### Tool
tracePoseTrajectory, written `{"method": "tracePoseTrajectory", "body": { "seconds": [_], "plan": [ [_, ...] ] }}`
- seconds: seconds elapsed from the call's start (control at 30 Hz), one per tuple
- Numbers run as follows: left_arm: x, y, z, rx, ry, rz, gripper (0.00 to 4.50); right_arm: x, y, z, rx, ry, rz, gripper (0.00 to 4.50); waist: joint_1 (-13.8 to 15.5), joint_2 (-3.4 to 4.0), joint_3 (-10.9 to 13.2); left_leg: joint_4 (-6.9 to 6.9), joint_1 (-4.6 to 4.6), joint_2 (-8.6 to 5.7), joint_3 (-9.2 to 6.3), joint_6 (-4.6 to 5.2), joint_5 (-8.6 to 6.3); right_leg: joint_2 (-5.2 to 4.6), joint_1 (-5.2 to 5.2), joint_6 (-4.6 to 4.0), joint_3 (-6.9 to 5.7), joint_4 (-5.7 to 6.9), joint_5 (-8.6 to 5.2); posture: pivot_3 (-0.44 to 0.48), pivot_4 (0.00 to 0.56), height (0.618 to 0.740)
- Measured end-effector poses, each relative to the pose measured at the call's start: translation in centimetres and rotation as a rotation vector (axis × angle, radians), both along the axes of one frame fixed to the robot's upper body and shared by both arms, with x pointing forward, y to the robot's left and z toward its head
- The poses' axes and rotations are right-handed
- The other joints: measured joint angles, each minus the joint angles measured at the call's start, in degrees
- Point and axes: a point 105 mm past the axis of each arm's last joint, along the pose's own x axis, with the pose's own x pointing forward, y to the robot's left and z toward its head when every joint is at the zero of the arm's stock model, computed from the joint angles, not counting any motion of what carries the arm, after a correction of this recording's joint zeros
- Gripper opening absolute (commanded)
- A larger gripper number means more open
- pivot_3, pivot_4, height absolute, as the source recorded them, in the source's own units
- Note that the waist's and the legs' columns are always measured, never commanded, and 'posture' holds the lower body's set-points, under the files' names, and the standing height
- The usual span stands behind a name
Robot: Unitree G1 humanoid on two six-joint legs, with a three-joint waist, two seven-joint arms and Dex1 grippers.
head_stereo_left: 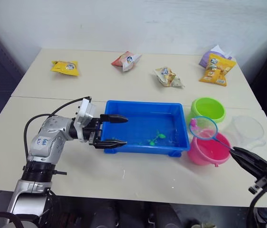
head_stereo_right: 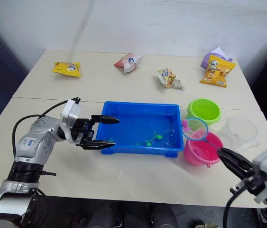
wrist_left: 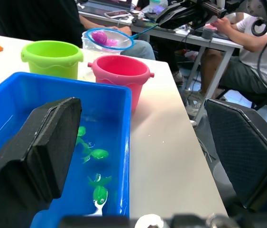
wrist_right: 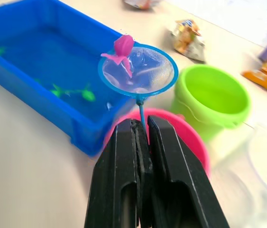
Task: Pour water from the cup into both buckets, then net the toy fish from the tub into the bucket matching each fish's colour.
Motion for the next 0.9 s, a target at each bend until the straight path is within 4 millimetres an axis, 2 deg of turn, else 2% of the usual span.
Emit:
{"method": "tracePoseTrajectory", "body": {
  "seconds": [0.07,0.23,0.43,0.57,0.7,0.9],
  "plan": [
    [0.1,-0.4,0.2,-0.001,-0.006,-0.013,4.46,-0.4,-0.6,-0.2,-0.018,-0.023,-0.030,0.00,-0.2,0.00,0.0,0.00,0.03,0.00,0.00,-0.01,0.01,-0.01,0.01,0.00,0.02,0.04,0.00,0.000,0.150,0.738],
    [0.1,-1.2,0.5,-0.008,0.000,-0.031,4.46,-1.0,-3.0,-1.4,-0.216,-0.049,-0.113,0.00,-0.5,0.02,0.0,0.02,0.06,-0.02,0.02,-0.05,0.03,0.01,0.00,0.00,0.06,0.09,0.00,0.000,0.150,0.738],
    [0.1,-1.9,0.5,-0.007,0.016,-0.026,4.46,-1.0,-5.1,-2.0,-0.572,-0.191,-0.123,0.00,-0.4,0.02,0.0,0.02,0.12,-0.03,0.03,-0.14,0.08,0.03,0.01,-0.01,0.09,0.13,-0.01,0.000,0.150,0.738],
    [0.0,-2.2,0.8,-0.007,0.013,-0.018,4.46,-1.1,-5.3,-2.5,-0.763,-0.282,-0.082,0.00,-0.5,0.02,0.0,0.00,0.30,-0.02,0.10,-0.18,0.11,0.03,0.12,-0.03,0.15,0.15,-0.01,0.000,0.150,0.738],
    [0.1,-2.3,0.9,-0.005,0.015,-0.005,4.46,-0.9,-5.3,-3.9,-1.000,-0.319,0.004,0.00,-0.6,0.01,0.0,-0.15,0.98,0.00,0.10,-0.25,0.07,0.04,0.78,-0.07,0.14,-0.01,-0.06,0.000,0.150,0.738],
    [0.0,-2.4,1.0,-0.003,0.013,0.001,4.46,-0.5,-4.8,-3.9,-1.185,-0.418,0.079,0.00,-0.5,0.02,0.0,-0.14,0.97,0.00,0.08,-0.28,0.09,0.05,0.78,-0.08,0.14,0.02,-0.06,0.000,0.150,0.738]
  ]
}}
